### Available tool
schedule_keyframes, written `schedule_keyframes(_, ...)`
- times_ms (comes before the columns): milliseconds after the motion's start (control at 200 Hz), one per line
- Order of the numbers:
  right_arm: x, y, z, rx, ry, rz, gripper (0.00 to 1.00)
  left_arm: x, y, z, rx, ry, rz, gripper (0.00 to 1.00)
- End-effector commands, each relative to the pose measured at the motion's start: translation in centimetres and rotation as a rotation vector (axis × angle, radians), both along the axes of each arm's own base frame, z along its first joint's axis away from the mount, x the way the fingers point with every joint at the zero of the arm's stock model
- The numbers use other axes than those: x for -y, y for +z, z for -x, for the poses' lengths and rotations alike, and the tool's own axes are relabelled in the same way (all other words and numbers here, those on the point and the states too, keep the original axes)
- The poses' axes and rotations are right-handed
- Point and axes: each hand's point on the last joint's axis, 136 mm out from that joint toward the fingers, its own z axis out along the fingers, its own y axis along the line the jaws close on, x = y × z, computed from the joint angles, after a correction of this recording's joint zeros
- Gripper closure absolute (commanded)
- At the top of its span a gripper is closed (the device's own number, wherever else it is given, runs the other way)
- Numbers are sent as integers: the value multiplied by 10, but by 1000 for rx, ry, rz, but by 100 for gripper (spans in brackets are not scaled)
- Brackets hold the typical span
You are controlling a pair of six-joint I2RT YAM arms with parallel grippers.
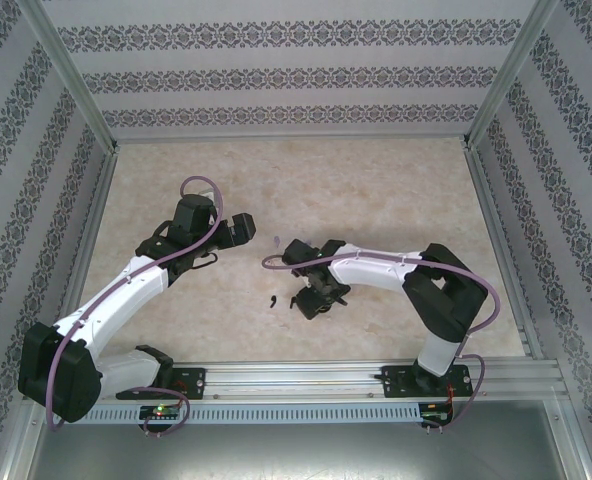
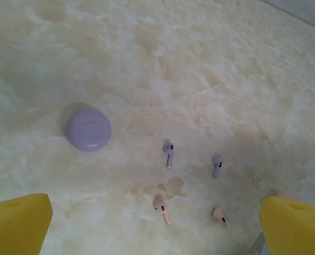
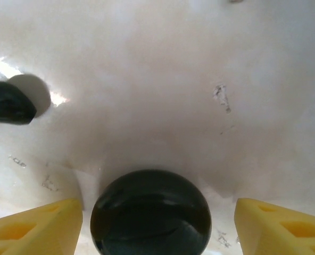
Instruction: Insert wireless bluetooth earbuds into charging case
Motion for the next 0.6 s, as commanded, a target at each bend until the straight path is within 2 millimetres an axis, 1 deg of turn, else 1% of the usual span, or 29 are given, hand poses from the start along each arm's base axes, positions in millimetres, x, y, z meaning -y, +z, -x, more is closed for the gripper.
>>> schedule_keyframes(0,0,-5,1,-24,3,-16,27,4,11,-2,25,-13,-17,0)
schedule_keyframes(245,-1,-12,5,-56,6,-18,29,8,9,-5,18,-18,-15,0)
schedule_keyframes(535,8,-16,10,-64,3,19,33,10,9,-6,21,-18,-13,0)
schedule_keyframes(595,9,-16,10,-66,2,19,35,11,8,-5,18,-21,-14,0)
